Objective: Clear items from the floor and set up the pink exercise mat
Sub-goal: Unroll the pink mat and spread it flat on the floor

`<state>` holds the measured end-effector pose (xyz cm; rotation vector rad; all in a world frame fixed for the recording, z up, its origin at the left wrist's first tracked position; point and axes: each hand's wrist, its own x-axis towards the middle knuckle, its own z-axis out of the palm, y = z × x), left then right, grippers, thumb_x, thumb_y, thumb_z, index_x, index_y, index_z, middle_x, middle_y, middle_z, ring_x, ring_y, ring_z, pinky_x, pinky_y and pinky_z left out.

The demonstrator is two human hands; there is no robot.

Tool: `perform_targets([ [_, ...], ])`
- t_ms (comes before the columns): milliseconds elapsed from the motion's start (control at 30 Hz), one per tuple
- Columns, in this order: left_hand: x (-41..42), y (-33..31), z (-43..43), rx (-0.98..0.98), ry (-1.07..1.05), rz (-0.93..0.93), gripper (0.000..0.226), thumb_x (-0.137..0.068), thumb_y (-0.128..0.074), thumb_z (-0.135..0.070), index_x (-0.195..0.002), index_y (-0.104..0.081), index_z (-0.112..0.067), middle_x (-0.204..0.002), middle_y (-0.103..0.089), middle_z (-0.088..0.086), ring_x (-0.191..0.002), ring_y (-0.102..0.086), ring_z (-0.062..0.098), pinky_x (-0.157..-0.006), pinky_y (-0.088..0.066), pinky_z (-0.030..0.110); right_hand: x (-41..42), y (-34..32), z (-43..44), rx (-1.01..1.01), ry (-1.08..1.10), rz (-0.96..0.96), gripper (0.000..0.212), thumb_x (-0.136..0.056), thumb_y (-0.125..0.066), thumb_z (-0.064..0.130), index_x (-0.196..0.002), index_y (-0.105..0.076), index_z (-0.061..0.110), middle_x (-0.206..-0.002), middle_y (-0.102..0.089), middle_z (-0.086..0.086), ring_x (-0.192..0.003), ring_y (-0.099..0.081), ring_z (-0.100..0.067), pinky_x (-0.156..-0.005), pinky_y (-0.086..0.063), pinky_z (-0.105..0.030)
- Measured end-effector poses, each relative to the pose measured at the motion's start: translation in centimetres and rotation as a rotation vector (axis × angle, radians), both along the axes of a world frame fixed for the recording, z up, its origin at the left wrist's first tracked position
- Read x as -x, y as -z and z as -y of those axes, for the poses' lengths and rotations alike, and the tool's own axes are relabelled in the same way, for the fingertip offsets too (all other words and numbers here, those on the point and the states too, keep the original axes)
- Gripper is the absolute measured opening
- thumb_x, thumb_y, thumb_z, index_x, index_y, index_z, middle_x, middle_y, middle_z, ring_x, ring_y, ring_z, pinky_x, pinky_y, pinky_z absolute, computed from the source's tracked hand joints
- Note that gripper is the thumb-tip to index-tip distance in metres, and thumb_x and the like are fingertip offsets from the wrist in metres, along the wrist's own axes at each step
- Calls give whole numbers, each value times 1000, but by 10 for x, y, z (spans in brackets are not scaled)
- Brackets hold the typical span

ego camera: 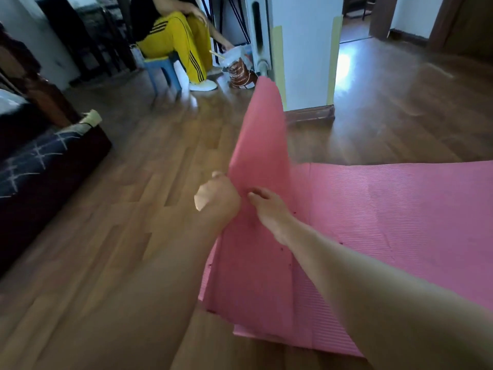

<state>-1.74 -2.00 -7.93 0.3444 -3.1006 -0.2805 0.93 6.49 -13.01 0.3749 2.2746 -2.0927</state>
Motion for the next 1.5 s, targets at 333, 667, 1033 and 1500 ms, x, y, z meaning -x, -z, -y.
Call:
perform_targets([
  [333, 12, -60, 109, 222, -110, -104, 33, -95, -37, -5, -127, -45, -4, -122, -59, 17, -114, -57, 35, -71, -41, 35, 8, -46, 117, -135, -368, 21, 43, -100, -41, 22, -143, -43, 14, -143, -49, -8, -133, -46, -24, -107, -36, -29],
  [667, -22, -2, 143, 253, 138, 93, 43, -98, -37, -11, -140, -36, -21, -123, -62, 9, -113, -61, 30, -82, -49, 37, 23, -48, 136, -151, -275, 109, 49, -101, -39, 34, -134, -50, 0, -134, -56, -17, -120, -53, -29, -99, -39, -32],
  [1033, -13, 61, 143, -23, 320, 385, 41, -98, -42, -21, -136, -36, -7, -134, -50, 17, -119, -52, 33, -90, -44, 37, 27, 0, 117, -480, -428, 227, 42, -103, -32, 22, -136, -44, 0, -105, -39, -6, -96, -35, -14, -59, -27, -15],
  [1500, -24, 152, 105, 300, 855, 400, 61, -99, -37, -29, -152, -8, -21, -161, -1, 2, -148, -2, 27, -118, -11, 44, 15, 71, 81, -585, -263, 342, 38, -101, -34, 17, -135, -47, 3, -138, -49, -18, -126, -49, -30, -102, -41, -31],
])
